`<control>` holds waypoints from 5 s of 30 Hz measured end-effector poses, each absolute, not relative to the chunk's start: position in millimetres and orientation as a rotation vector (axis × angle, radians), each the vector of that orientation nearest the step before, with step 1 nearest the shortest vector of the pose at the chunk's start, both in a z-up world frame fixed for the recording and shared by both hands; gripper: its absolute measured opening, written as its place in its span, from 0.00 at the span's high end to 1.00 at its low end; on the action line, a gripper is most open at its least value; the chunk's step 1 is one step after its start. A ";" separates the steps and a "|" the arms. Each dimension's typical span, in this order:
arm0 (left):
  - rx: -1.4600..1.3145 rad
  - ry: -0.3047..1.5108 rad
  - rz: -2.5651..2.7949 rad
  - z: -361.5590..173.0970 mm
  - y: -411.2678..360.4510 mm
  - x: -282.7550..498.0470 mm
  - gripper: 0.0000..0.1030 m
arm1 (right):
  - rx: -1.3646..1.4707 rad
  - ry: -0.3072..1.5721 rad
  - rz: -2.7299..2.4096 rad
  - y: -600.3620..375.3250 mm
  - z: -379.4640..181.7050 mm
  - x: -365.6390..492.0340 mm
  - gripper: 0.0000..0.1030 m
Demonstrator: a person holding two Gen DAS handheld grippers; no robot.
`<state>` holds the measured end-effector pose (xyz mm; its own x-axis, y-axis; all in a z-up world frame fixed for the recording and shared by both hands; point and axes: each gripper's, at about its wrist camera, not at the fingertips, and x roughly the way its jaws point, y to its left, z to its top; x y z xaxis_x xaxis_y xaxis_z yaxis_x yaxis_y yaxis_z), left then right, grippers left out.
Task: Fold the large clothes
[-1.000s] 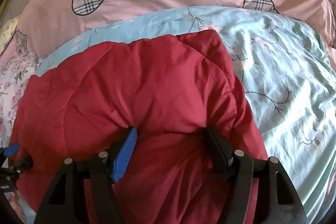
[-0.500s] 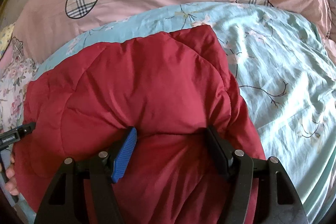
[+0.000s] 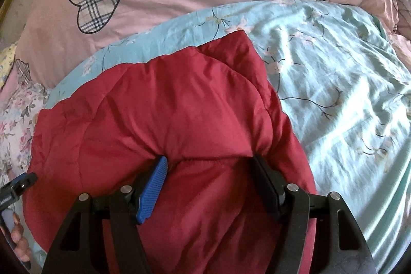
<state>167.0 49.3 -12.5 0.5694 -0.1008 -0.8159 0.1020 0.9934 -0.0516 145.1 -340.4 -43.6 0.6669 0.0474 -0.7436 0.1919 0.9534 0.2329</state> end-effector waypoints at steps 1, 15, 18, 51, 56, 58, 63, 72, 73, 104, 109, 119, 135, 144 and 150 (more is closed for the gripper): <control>0.002 0.955 -0.125 -11.0 49.5 159.1 0.07 | 0.305 0.840 -0.084 -340.5 -42.7 141.2 0.34; -0.019 0.953 -0.168 -12.6 39.1 81.7 0.07 | 0.165 0.804 0.042 -300.8 -18.8 56.4 0.32; 0.006 0.978 -0.157 -20.1 32.9 79.9 0.07 | 0.095 0.835 0.021 -287.7 -30.9 47.5 0.31; 0.039 0.985 -0.129 -40.7 27.8 93.5 0.00 | 0.095 0.821 0.014 -282.6 -53.8 52.5 0.26; 0.046 0.986 -0.124 -40.6 27.0 95.8 0.00 | 0.091 0.820 0.012 -283.3 -53.8 55.0 0.26; 0.048 0.986 -0.122 -40.6 26.2 96.0 0.00 | 0.091 0.820 0.010 -281.9 -53.3 55.0 0.26; 0.051 0.987 -0.120 -40.3 26.4 95.9 0.00 | 0.098 0.818 0.011 -282.4 -54.6 52.3 0.26; -0.037 0.889 -0.169 -6.6 34.1 87.1 0.09 | 0.099 0.822 0.006 -283.8 -54.8 52.0 0.26; -0.023 0.908 -0.155 -11.6 32.9 93.5 0.09 | 0.099 0.823 0.006 -283.8 -54.7 52.3 0.26; 0.156 1.040 -0.085 -47.4 27.1 14.9 0.04 | 0.132 0.915 0.106 -251.6 -46.3 -40.1 0.15; 0.175 1.035 -0.080 -35.1 27.4 -0.8 0.04 | 0.124 0.926 0.125 -244.0 -36.7 -52.5 0.14; 0.182 0.960 -0.054 3.6 30.3 0.8 0.00 | 0.111 0.882 0.136 -242.1 -0.2 -43.7 0.04; 0.184 0.990 -0.058 -7.6 18.6 34.2 0.00 | 0.097 0.927 0.126 -239.4 -13.1 -8.6 0.04; 0.175 0.988 -0.056 -8.3 18.4 44.3 0.00 | 0.092 0.931 0.127 -238.1 -12.9 7.8 0.04; 0.174 0.990 -0.057 -9.5 17.4 48.9 0.00 | 0.093 0.933 0.129 -238.5 -13.6 16.8 0.04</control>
